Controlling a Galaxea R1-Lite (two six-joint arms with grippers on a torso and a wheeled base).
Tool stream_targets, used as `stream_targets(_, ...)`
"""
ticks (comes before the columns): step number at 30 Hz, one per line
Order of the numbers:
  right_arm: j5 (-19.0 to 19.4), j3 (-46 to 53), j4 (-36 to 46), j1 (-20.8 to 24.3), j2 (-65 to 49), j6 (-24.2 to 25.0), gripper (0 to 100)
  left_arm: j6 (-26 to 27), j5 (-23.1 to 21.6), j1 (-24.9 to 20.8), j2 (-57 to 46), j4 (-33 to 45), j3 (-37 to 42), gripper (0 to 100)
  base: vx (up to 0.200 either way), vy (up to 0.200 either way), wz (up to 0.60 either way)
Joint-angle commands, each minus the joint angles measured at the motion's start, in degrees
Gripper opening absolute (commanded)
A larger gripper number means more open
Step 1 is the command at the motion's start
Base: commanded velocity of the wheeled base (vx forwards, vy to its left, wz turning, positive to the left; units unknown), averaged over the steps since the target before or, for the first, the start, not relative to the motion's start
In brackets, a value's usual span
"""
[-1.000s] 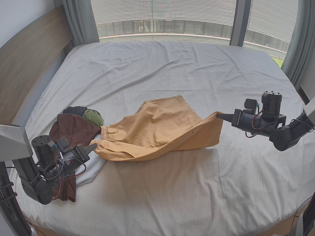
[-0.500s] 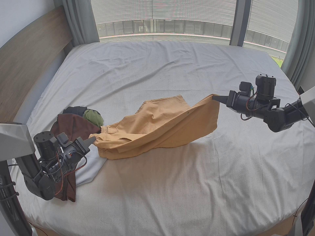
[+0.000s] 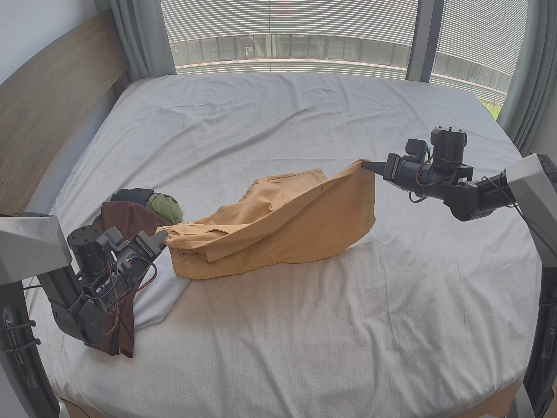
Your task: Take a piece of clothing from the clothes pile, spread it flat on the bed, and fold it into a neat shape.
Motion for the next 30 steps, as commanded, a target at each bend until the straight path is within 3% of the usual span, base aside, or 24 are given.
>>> stream_targets(1, -0.1, -6.5, 1.1, 0.7, 6.2, 0.0, 0, -0.2, 0.8, 0.3, 2.6, 0.0, -2.1, 0, 0.0, 0.0, 0.0)
stream_targets(13, -0.1, -17.4, 1.3, 1.2, 12.9, 1.6, 0, -2.5, 1.5, 1.1, 4.8, 0.1, -6.5, 0, 0.0, 0.0, 0.0)
stream_targets(30, -1.1, -25.0, 2.2, 0.6, 17.3, 2.6, 0, -2.6, 2.3, 1.0, 6.0, 0.0, -9.1, 0, 0.0, 0.0, 0.0)
